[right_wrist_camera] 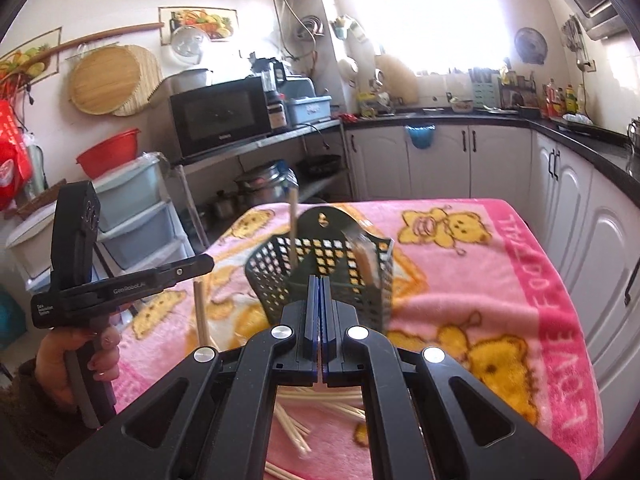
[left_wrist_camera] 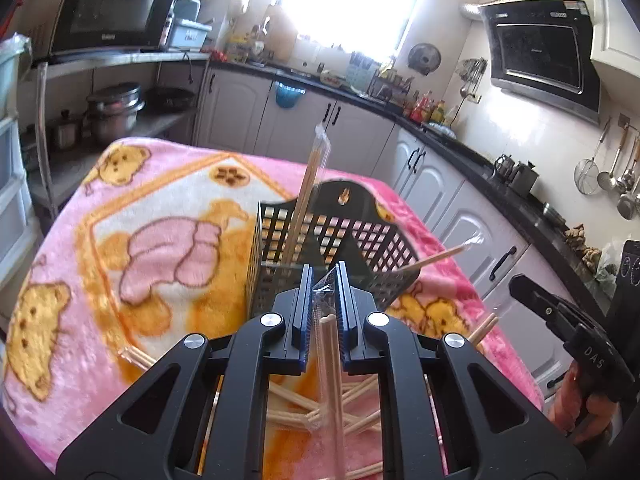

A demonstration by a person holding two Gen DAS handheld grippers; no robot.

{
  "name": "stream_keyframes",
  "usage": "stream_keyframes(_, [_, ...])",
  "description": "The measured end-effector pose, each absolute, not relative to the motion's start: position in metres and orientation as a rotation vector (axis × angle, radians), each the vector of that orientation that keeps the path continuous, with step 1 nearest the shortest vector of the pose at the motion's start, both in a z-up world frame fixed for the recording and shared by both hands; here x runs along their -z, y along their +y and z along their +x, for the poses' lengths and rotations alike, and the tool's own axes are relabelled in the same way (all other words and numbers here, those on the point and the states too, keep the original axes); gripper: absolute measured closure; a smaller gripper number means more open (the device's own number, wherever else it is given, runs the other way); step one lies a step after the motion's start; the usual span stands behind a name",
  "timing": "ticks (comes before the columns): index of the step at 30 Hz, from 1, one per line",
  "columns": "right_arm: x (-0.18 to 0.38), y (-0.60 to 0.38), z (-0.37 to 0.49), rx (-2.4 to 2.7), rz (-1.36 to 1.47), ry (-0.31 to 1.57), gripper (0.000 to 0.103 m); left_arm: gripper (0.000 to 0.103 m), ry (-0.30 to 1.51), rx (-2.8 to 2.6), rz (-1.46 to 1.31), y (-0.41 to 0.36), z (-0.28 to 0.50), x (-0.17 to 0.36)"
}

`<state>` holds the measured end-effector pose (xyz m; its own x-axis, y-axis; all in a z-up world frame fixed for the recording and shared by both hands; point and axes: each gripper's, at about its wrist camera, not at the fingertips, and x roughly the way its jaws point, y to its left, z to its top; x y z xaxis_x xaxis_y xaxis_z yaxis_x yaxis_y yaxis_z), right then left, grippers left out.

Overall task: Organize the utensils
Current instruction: 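Raise the left tool's chopstick above the caddy while the right tool carries its chopstick there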

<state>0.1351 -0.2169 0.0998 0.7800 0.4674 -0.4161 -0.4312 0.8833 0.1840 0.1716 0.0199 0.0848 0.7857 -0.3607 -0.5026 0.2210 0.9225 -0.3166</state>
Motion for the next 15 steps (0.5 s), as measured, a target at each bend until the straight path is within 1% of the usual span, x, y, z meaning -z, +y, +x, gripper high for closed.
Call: stream_keyframes(15, [-0.131, -0.195, 0.13, -0.529, 0.026, 0.409, 0.102, 0.1, 0.516, 0.386, -0.223, 0.016, 0.166, -0.125])
